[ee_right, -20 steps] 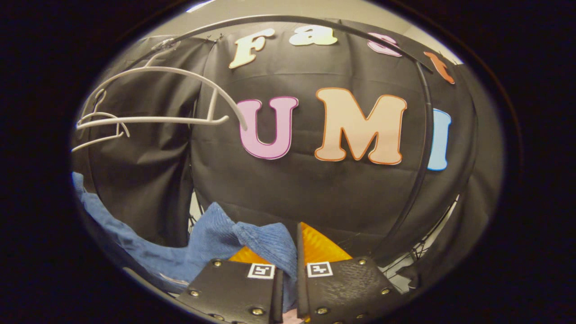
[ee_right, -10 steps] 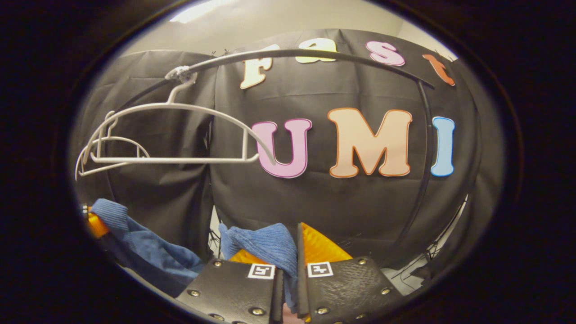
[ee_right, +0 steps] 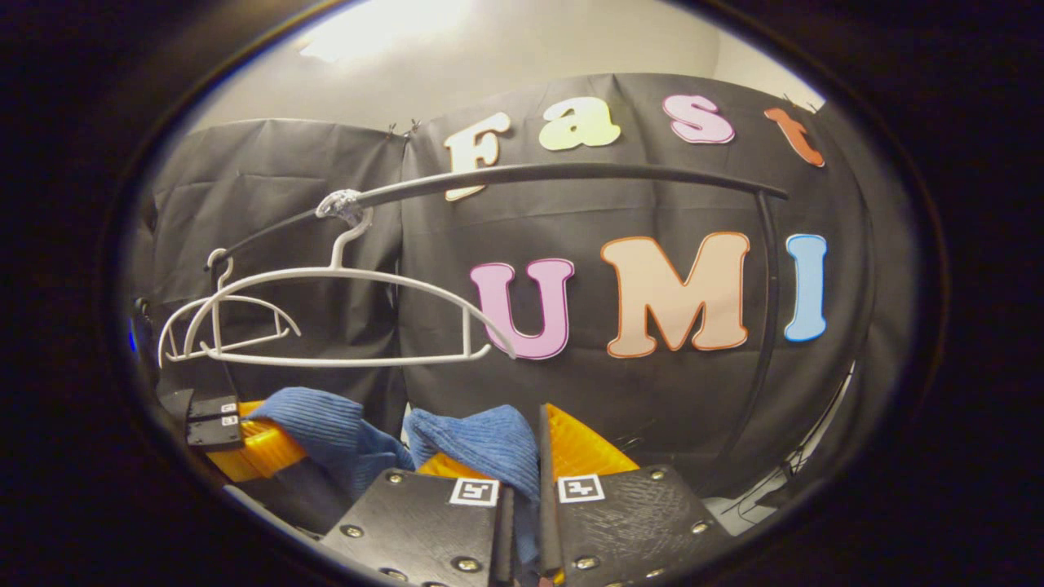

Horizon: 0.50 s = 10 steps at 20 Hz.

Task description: Grasp the clothes on the hanger with both hands and then place them into the laundry hamper below.

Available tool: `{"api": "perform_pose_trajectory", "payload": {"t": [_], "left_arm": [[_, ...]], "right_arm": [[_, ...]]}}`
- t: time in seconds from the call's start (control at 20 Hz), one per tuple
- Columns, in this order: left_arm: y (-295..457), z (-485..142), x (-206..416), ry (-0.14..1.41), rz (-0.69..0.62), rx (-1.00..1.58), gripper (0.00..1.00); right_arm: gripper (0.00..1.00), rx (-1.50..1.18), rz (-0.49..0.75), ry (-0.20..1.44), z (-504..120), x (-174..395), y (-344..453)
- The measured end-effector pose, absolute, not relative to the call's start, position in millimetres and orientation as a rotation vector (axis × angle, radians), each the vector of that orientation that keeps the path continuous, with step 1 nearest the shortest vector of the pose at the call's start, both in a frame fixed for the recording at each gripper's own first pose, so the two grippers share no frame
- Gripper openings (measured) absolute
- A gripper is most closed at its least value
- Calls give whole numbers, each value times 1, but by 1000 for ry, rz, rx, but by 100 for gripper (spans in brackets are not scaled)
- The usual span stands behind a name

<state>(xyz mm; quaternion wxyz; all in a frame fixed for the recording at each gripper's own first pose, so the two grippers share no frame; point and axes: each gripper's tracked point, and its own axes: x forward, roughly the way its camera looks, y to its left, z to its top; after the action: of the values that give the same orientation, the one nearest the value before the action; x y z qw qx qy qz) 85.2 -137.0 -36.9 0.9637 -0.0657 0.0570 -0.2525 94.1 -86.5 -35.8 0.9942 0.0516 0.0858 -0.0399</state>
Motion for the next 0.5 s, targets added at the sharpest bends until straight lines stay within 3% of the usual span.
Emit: {"api": "perform_pose_trajectory", "payload": {"t": [0.3, 0.35, 0.45, 0.5], "left_arm": [[-171, -64, 81, 170, -626, -259, 6], [-173, -76, 83, 187, -632, -264, 6], [-175, -102, 88, 239, -626, -267, 6], [-173, -116, 88, 266, -623, -273, 6]], "right_arm": [[13, 101, -117, 221, -62, 87, -101], [8, 98, -121, 236, -78, 92, -97], [8, 104, -126, 278, -102, 91, -99], [13, 111, -127, 299, -114, 90, -99]]}}
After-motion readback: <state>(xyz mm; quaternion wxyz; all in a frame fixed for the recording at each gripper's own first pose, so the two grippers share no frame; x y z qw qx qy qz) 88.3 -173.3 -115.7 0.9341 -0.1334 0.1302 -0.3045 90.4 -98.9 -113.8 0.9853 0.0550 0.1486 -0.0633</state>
